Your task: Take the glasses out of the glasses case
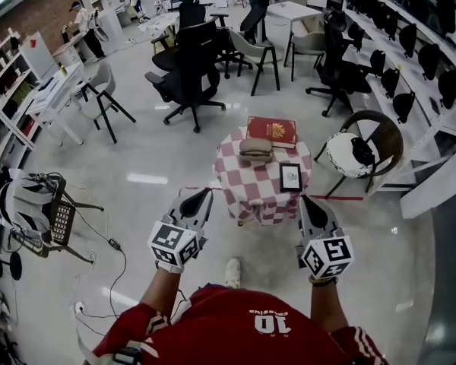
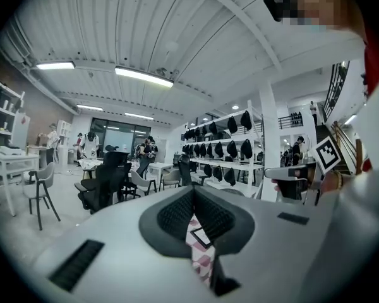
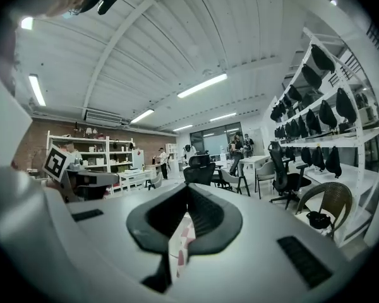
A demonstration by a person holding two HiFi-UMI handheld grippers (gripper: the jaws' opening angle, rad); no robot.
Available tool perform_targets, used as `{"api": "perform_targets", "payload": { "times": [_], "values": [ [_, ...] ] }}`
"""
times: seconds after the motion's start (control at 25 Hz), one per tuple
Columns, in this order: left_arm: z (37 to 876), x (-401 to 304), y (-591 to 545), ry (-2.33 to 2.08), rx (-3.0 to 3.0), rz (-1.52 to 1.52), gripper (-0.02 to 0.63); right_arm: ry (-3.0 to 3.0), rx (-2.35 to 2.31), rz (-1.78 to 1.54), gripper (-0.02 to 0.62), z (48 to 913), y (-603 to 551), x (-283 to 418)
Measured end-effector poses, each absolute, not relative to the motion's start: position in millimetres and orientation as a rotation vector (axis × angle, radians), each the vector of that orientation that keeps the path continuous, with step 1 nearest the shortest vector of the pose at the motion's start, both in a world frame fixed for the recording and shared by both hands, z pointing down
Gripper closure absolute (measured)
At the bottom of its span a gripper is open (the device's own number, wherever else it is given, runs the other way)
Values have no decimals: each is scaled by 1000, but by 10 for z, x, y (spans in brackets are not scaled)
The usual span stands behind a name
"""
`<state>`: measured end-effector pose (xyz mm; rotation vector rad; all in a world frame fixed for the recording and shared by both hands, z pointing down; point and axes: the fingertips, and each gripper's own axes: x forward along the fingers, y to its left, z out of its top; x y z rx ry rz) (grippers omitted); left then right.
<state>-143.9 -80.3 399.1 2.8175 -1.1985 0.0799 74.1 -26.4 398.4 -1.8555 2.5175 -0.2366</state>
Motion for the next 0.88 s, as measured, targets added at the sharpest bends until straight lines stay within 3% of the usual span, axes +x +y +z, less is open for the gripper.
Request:
{"api": "perform_targets", "payload": {
  "times": [0.88],
  "values": [
    [3983,-1704,-2453,-1059,2833,-7,598,2483,-1960,-181,580,3786,-1647,310]
  ]
}}
